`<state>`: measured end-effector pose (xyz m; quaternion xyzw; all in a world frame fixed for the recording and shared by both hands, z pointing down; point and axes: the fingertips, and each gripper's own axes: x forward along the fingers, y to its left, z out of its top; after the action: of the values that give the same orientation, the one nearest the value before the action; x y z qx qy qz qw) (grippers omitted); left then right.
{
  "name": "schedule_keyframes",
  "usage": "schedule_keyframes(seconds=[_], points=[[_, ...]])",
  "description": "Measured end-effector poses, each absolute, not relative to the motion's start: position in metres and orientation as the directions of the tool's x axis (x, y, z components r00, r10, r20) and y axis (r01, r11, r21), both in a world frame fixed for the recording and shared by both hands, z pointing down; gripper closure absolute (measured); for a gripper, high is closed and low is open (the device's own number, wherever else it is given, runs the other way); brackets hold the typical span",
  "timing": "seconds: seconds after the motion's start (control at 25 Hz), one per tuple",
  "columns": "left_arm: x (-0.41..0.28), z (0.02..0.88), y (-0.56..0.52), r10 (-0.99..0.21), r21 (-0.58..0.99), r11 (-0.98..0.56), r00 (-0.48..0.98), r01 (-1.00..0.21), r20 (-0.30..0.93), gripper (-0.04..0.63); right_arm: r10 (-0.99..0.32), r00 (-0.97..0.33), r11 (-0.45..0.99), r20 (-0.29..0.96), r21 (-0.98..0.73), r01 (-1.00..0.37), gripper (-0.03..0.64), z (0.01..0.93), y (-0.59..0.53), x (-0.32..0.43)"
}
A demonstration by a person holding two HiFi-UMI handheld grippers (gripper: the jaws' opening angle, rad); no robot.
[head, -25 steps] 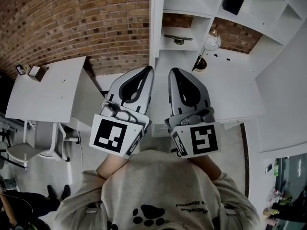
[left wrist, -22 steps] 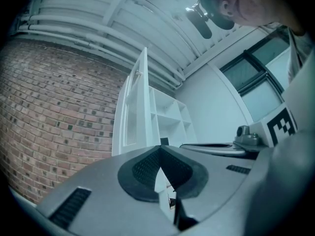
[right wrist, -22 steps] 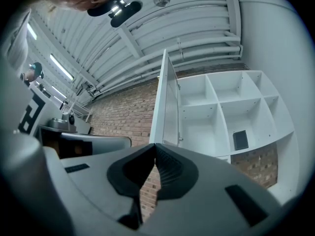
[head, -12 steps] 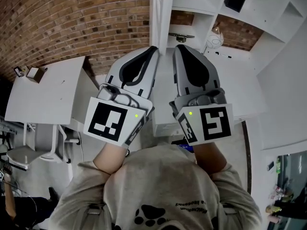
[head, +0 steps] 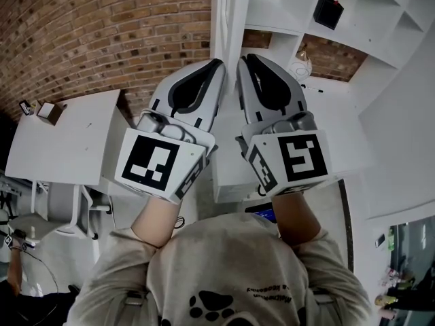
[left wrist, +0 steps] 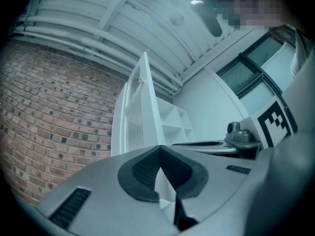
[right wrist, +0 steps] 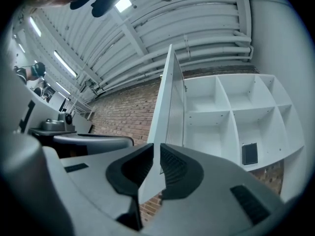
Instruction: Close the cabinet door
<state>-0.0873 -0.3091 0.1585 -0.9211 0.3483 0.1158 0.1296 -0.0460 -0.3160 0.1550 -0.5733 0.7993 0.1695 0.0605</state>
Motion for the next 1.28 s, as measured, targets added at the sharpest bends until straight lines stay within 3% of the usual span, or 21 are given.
schedule_keyframes(seconds=[0.32, 0.84, 1.28], points=[[-0.091, 0.152, -0.319, -0.622, -0.150, -0.720, 0.725, -0.678, -0.296, 0.588, -0.891, -0.375, 0.327, -0.256, 0.209, -0.922, 0.484, 0.153, -0.318, -0.055], [-0.104, 0.158, -0.332, -0.656, -0.148, -0.687, 0.694, -0.712, -0.294, 0.588, -0.925, -0.302, 0.261, -0.230, 0.193, -0.946, 0.477, 0.159, -0.346, -0.060], [-0.078, 0.173, -0.342, -0.596, -0.122, -0.754, 0.750, -0.645, -0.285, 0.588, -0.930, -0.291, 0.267, -0.225, 0.131, -0.955, 0.502, 0.160, -0.342, -0.028]])
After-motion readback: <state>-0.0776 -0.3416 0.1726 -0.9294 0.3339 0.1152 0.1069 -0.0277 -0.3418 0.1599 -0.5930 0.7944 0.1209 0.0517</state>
